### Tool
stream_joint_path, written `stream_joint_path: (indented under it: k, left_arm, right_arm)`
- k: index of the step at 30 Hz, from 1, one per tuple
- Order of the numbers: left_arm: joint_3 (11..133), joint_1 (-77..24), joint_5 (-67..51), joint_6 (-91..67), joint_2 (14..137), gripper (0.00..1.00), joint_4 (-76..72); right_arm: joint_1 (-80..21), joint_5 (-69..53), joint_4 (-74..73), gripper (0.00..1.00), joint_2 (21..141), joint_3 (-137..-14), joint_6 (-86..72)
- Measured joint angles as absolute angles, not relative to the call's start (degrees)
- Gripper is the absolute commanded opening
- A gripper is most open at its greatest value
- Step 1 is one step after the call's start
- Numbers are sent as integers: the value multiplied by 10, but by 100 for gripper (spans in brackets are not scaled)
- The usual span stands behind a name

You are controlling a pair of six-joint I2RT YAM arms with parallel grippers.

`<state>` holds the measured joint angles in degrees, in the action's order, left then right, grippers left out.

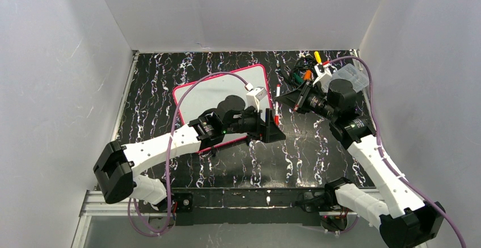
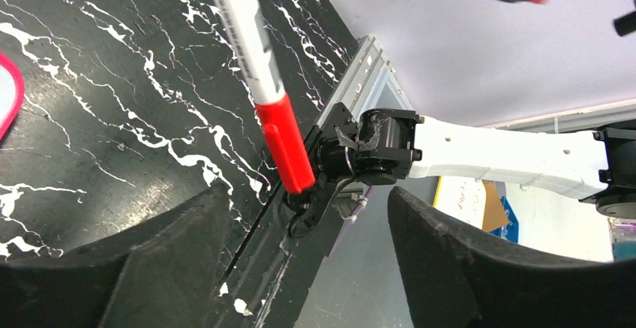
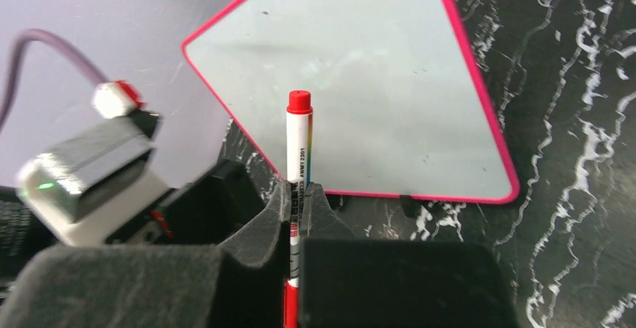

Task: Write a sentence on the whiteboard
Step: Open the whiteboard marker at the center of the board.

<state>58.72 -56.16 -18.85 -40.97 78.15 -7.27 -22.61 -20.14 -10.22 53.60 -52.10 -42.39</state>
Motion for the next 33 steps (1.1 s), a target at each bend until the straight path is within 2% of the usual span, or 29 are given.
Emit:
stream_joint_path:
  k: [2,6,17,21,23,25,27,31,33]
  left_arm:
    - [587,-562,-185,-416,786,57,-72]
    - [587,-562,-175,-425,786,53,-77]
    - [594,-562,-154,-436,788,36,-108]
    - [601,-562,-152,-434,799,16,-116]
    - [604,-562,-152,-431,803,3,-118]
    - [604,-562,-149,-427,803,0,-116]
    - [604,-562,-150,-423,803,0,-116]
    - [596,-555,-166,-400,798,0,-116]
    - [580,-546,-182,-380,778,0,-103]
  right_arm:
    - [-232,-202,-89,1,533,-521,-431]
    - [-237,-204,-72,1,528,-521,-434]
    - [-240,-212,-58,1,514,-519,-433]
    - [-240,-223,-57,1,513,-518,-431]
    - [-240,-225,-57,1,513,-518,-425]
    - [-240,-228,-57,2,513,-518,-418]
    - [-240,-229,-57,26,514,-518,-411]
    - [-240,-240,-74,65,516,-528,-397]
    - [-240,-246,-97,81,518,-538,-384]
